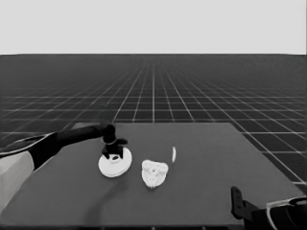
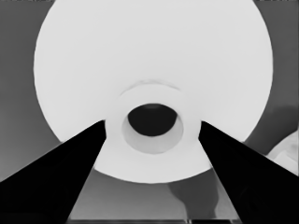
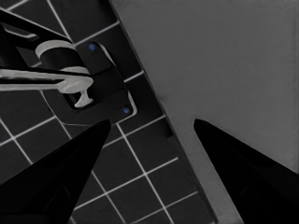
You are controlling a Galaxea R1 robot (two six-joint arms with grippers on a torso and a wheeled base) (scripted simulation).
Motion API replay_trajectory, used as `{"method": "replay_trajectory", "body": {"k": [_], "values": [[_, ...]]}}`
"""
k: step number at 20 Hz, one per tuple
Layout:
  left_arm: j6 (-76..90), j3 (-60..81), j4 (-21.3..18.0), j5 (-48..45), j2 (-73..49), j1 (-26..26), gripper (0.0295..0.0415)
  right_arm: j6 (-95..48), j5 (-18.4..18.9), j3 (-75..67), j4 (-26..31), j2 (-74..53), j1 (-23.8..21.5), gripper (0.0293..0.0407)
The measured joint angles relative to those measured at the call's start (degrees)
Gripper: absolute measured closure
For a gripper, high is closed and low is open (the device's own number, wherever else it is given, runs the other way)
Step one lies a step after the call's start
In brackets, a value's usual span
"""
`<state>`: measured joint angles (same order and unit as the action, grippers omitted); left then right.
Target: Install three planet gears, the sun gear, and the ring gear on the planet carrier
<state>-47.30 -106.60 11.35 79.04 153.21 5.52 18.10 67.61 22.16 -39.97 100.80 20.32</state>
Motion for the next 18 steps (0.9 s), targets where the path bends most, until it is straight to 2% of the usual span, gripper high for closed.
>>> {"method": "replay_trajectory", "body": {"k": [1,2,10,13,18], "values": [[0.0,0.0,0.0,0.0,0.0,0.0,0.0356,0.0,0.0,0.0,0.0,0.0,0.0,0.0315],[0.0,0.0,0.0,0.0,0.0,0.0,0.0362,0.0,0.0,0.0,0.0,0.0,0.0,0.0315],[0.0,-0.1,0.0,0.0,0.0,0.0,0.0362,0.0,0.0,0.0,0.0,0.0,0.0,0.0315],[-3.0,6.9,-5.5,5.9,-2.9,-8.0,0.0362,0.0,0.0,0.0,0.0,0.0,0.0,0.0315],[-3.1,7.1,-7.1,7.1,-3.0,-10.0,0.0362,0.0,0.0,0.0,0.0,0.0,0.0,0.0315]]}}
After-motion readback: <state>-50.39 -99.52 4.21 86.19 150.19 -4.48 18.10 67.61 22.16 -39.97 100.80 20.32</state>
